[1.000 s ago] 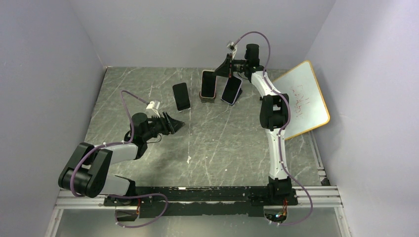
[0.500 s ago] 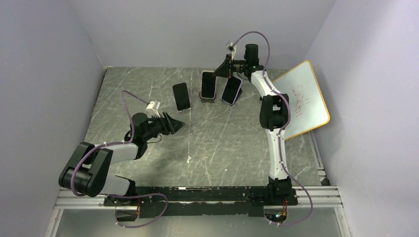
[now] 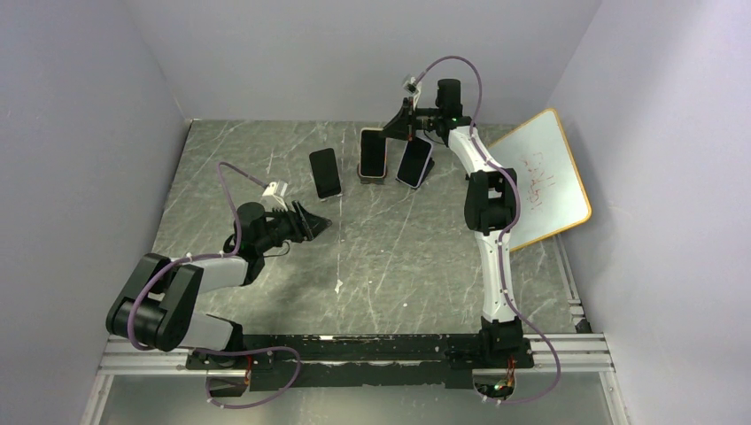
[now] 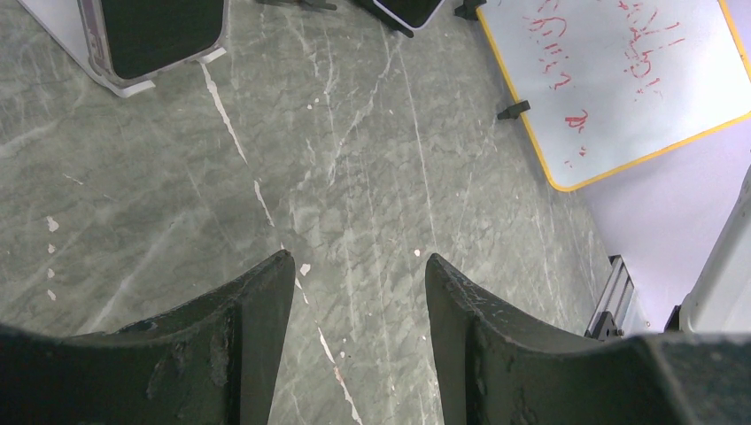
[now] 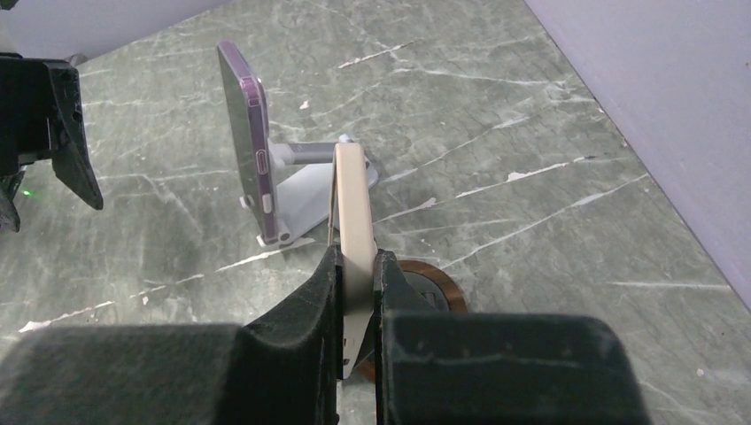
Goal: Place the phone on the phone stand
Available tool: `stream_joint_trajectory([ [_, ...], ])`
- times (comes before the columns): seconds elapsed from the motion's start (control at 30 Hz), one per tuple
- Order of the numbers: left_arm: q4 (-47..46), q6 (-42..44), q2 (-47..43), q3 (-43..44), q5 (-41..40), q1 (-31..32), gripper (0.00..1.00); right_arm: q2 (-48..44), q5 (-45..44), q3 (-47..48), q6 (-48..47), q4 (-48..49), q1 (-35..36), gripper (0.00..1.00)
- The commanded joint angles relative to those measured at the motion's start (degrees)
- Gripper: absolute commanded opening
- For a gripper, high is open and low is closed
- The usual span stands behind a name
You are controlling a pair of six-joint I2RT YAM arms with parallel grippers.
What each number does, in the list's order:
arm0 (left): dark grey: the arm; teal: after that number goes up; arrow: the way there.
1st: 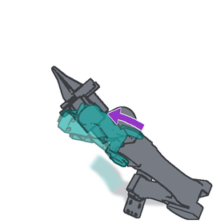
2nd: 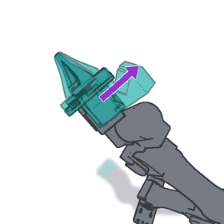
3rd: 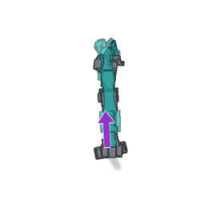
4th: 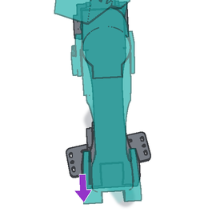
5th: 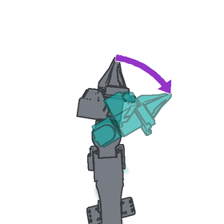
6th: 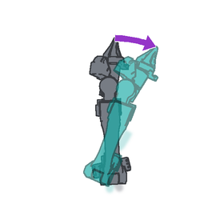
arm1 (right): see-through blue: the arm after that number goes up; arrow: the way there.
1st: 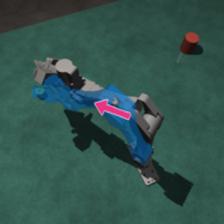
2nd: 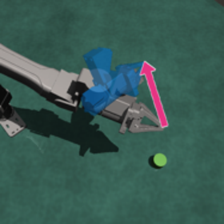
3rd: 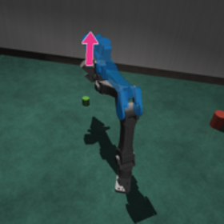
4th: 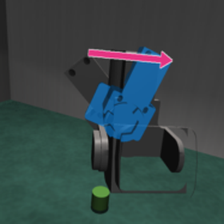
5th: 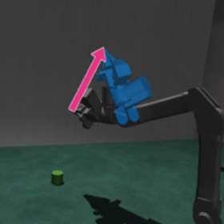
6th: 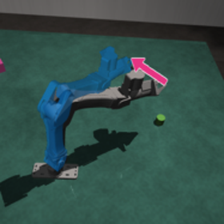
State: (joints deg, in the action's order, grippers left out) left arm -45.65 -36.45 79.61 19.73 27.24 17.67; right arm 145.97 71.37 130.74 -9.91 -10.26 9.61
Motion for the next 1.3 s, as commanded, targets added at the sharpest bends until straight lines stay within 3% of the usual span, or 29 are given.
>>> stream_joint_trajectory([
  [0.0, -2.2, 0.4, 0.0, -0.5, 0.8, -0.4, 0.61, 0.9, -2.6, -0.3, -3.9, -4.5, 0.8, 0.0],
  [0.47, -2.4, 0.2, 0.2, -0.6, 0.9, -0.4, 0.61, 0.0, -5.0, -2.2, -6.7, -6.8, 0.8, 0.0],
  [0.8, -2.3, 0.2, 0.1, -0.6, 0.9, -0.4, 0.61, -0.2, -6.6, -2.1, -7.3, -7.8, 0.7, 0.23],
  [0.9, -2.4, 0.2, 0.1, -0.6, 0.9, -0.4, 0.61, -0.4, -7.2, -2.1, -7.7, -8.3, 0.6, 0.44],
  [0.97, -2.4, 0.2, 0.1, -0.6, 1.0, -0.4, 0.61, -0.5, -7.3, -2.1, -7.8, -8.3, 0.6, 0.53],
  [1.27, -2.4, 0.2, 0.2, -0.6, 0.9, -0.4, 0.61, -0.9, -7.4, -1.9, -7.2, -7.6, 0.6, 0.67],
])
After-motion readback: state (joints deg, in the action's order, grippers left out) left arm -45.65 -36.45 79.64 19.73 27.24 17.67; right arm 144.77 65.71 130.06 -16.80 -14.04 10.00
